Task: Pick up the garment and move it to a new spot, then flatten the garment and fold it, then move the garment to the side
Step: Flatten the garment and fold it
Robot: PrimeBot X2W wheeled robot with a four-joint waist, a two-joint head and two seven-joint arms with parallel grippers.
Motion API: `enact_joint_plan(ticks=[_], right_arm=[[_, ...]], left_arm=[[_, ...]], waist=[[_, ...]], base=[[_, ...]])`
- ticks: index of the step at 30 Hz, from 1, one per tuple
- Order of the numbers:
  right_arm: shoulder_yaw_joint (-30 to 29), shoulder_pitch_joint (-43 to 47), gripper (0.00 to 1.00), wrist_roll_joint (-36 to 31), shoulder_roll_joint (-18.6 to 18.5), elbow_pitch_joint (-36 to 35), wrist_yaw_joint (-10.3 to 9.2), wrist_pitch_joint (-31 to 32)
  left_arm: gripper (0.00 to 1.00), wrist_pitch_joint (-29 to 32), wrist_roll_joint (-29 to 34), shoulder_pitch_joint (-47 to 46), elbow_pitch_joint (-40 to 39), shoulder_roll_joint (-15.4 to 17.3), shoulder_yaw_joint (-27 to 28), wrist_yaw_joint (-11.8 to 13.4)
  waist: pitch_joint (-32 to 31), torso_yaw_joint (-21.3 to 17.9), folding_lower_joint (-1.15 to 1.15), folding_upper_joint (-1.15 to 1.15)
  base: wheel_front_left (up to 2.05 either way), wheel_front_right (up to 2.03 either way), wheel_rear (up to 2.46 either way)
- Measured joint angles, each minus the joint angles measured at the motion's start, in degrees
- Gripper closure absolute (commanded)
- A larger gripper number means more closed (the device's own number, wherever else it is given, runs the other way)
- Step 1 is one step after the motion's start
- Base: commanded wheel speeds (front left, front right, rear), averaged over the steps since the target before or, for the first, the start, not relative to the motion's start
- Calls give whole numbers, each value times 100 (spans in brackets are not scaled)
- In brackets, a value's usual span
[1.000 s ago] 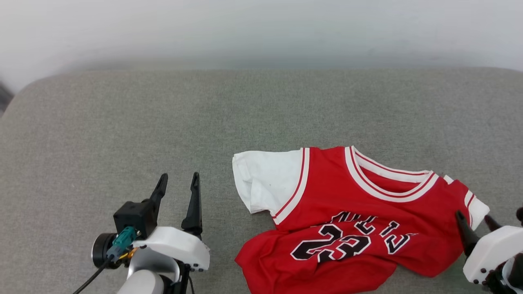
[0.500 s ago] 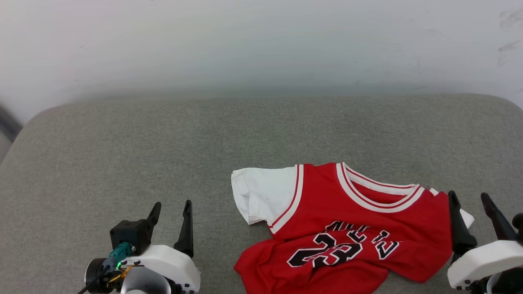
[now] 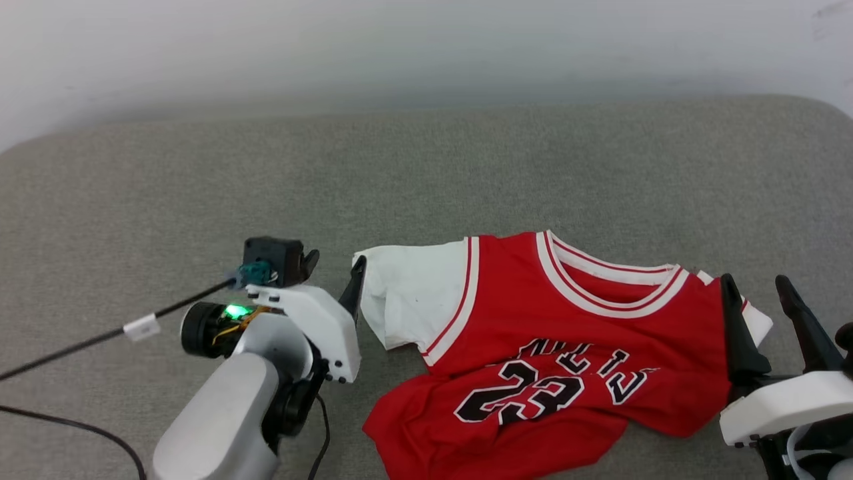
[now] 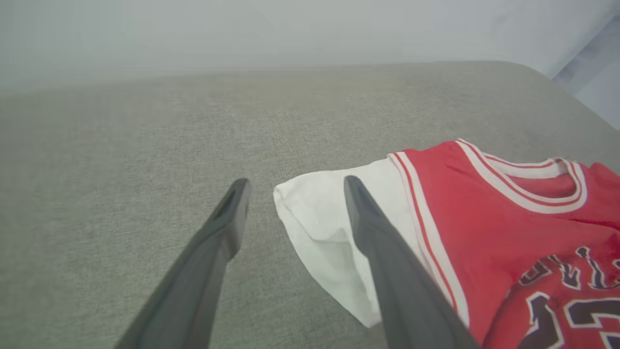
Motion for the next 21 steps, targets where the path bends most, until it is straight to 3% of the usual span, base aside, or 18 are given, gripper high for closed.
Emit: enact_joint_plan(ticks=[8,16,18,19,21], right_arm=[[77,-258,0,102,4,207,0,-75],[76,-405,0,192,5,397,0,-213],[102,-472,0,236,5,442,0,-224],[113,-499,0,241,5,464,0,-243],[112,-511,0,261,5,500,0,-267]], left_arm=[[0,1436,-98,-980,1118,-37,-423,-439],[0,2693,-118,-1744,1782,-108,-737,-550],[71,2910,-227,-1847,1866,-168,-749,-634],[100,2929,-216,-1884,1897,-160,-772,-644],[100,2819,-196,-1891,1930,-175,-764,-643]], waist=[[547,-274,0,0],[945,-387,0,0],[1004,-409,0,0],[1023,-421,0,0],[1045,-438,0,0]], base=[[0,0,0],[0,0,0],[0,0,0],[0,0,0],[0,0,0]])
